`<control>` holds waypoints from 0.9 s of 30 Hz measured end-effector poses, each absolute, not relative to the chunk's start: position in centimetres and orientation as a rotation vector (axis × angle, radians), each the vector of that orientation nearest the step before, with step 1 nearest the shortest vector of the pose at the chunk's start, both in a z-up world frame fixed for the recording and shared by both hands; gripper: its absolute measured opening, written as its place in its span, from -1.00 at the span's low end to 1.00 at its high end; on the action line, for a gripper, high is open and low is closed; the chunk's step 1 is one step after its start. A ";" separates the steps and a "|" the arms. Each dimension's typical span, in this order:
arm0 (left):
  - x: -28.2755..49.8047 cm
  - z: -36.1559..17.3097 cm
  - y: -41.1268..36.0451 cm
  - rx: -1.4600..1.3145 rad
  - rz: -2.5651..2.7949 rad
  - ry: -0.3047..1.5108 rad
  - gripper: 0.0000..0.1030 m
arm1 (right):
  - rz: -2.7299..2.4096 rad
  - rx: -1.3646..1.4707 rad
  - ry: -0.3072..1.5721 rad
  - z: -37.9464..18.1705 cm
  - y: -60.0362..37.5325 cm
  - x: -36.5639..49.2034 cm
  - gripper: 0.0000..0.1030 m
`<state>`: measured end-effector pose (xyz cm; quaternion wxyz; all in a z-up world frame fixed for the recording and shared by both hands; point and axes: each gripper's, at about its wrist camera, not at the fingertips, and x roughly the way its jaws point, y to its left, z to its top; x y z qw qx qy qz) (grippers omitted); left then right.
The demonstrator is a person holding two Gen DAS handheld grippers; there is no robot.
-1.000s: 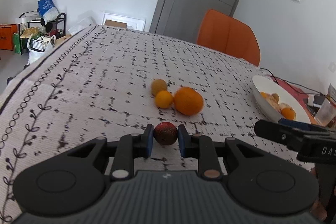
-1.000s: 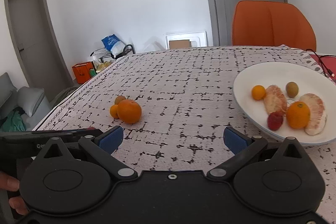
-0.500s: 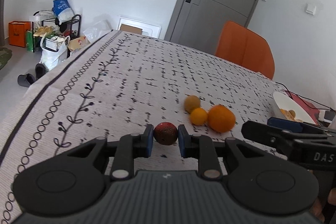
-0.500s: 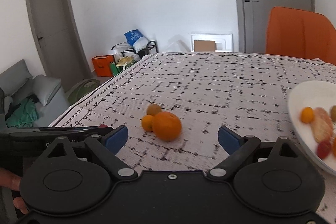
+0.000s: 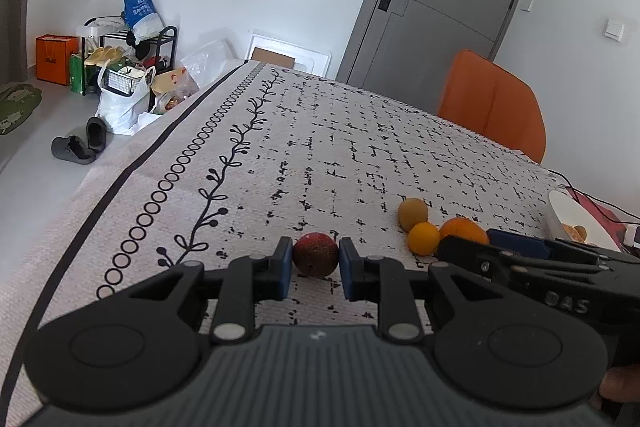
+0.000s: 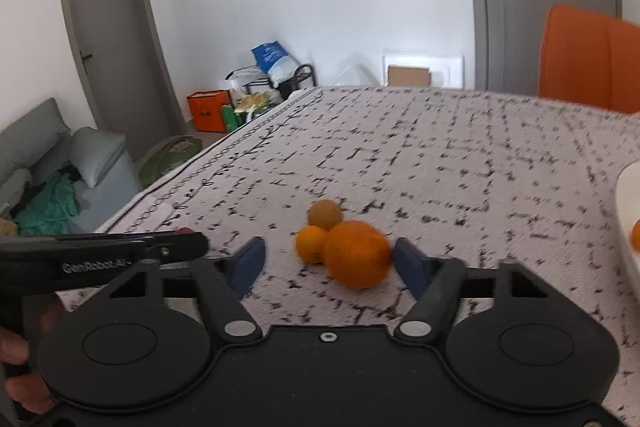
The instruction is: Organize fruits
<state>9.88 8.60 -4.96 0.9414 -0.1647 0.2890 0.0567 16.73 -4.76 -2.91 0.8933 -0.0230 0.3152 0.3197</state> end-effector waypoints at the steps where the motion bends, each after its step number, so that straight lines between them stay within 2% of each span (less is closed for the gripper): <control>1: 9.9 -4.9 8.5 -0.334 0.115 0.588 -0.55 | 0.650 -0.063 0.657 -3.0 -4.9 16.9 -0.34; 15: 10.3 -4.2 6.1 -0.290 0.077 0.590 -0.56 | 0.646 0.029 0.652 -2.3 -8.4 16.4 -0.41; 17: 10.4 -4.0 5.5 -0.277 0.065 0.591 -0.55 | 0.630 0.046 0.642 -2.1 -9.4 16.3 -0.46; 19: 10.4 -3.8 4.9 -0.265 0.053 0.588 -0.55 | 0.617 0.066 0.634 -1.9 -10.2 16.3 -0.75; 21: 10.5 -3.6 4.2 -0.253 0.043 0.585 -0.55 | 0.616 0.082 0.629 -1.8 -11.0 16.2 -0.87; 27: 10.4 -3.5 2.9 -0.237 0.029 0.587 -0.55 | 0.617 0.091 0.636 -1.9 -12.0 15.9 -0.85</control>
